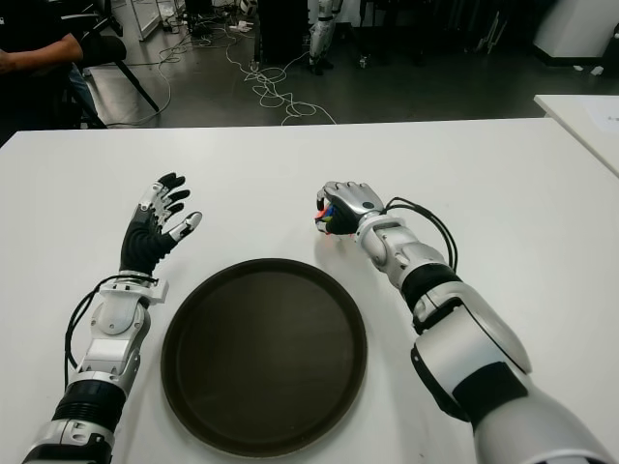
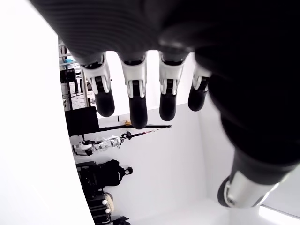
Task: Pick up the Rubik's Cube and put it in the plate
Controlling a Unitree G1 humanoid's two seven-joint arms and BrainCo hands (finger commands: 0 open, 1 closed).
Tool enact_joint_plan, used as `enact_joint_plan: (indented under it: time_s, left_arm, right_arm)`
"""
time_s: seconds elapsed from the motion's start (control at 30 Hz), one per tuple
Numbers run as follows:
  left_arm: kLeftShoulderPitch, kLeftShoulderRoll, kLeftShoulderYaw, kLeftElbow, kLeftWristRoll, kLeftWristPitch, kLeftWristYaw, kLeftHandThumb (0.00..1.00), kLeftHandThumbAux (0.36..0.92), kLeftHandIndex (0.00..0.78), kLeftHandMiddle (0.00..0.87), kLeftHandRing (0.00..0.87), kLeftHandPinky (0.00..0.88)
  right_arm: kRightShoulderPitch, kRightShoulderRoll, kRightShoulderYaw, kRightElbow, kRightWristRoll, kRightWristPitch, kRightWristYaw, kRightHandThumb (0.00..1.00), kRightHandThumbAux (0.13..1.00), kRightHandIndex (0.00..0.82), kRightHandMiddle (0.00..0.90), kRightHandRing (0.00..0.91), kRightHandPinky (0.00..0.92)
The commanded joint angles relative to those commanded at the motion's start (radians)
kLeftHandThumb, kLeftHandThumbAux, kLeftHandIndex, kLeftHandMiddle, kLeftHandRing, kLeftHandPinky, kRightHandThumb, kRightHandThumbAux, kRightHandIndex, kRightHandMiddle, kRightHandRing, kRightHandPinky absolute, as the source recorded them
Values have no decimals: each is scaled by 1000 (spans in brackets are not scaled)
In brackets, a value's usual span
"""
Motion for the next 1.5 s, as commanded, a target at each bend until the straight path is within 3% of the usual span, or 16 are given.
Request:
enact_joint_plan:
  time_s: [0.97,1.1,1.5]
  left_arm:
    - [-9,3,1,22,-2,-7,-3,56,698,72,145,130,118]
    - [-11,3,2,25,-7,-8,-9,47,689,71,145,131,115]
    - [-12,2,2,26,-9,-9,-8,49,701,72,140,124,113]
  right_arm:
    - [6,-2,-9,-15,4,-35,-40,697,739,407,486,480,495]
    - [7,-3,-12,-25,7,-36,-40,697,739,406,420,437,480]
    - [9,-8,-13,-47,4,-37,-50,699,739,405,357,391,455]
